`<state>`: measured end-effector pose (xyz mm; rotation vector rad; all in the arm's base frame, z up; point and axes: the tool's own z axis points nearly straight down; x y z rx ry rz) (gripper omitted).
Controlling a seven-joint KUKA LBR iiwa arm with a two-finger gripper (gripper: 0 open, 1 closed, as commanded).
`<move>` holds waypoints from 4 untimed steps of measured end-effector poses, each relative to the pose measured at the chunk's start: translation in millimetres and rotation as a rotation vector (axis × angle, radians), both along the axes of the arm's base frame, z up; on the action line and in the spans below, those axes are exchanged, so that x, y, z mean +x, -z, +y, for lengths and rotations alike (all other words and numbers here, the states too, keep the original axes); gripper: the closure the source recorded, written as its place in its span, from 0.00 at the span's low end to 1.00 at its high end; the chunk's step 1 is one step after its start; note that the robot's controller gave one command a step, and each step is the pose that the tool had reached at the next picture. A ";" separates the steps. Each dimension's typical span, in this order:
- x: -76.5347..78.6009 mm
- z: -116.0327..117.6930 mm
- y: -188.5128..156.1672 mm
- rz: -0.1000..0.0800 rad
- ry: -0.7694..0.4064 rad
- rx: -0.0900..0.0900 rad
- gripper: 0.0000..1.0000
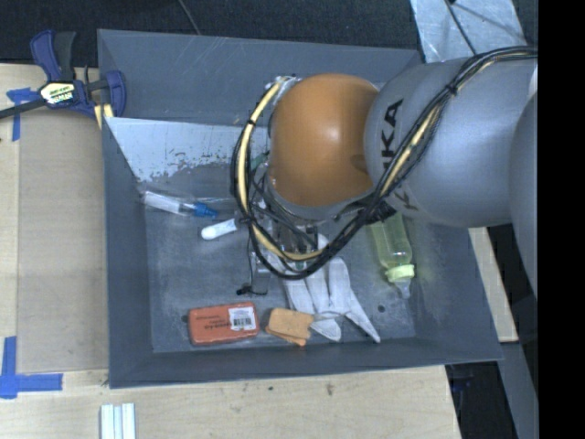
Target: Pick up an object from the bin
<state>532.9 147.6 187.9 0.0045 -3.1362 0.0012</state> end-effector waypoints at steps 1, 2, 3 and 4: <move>1.5 -0.5 -4.7 -0.008 0.003 0.002 0.00; 18.1 -37.1 26.9 -0.014 -0.021 0.005 0.00; 44.4 -57.7 52.3 -0.007 -0.046 -0.004 0.00; 55.7 -41.3 94.0 -0.011 -0.026 0.002 0.00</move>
Offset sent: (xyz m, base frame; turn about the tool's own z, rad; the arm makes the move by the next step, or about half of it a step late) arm 0.0281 -0.0719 -0.0557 -0.0241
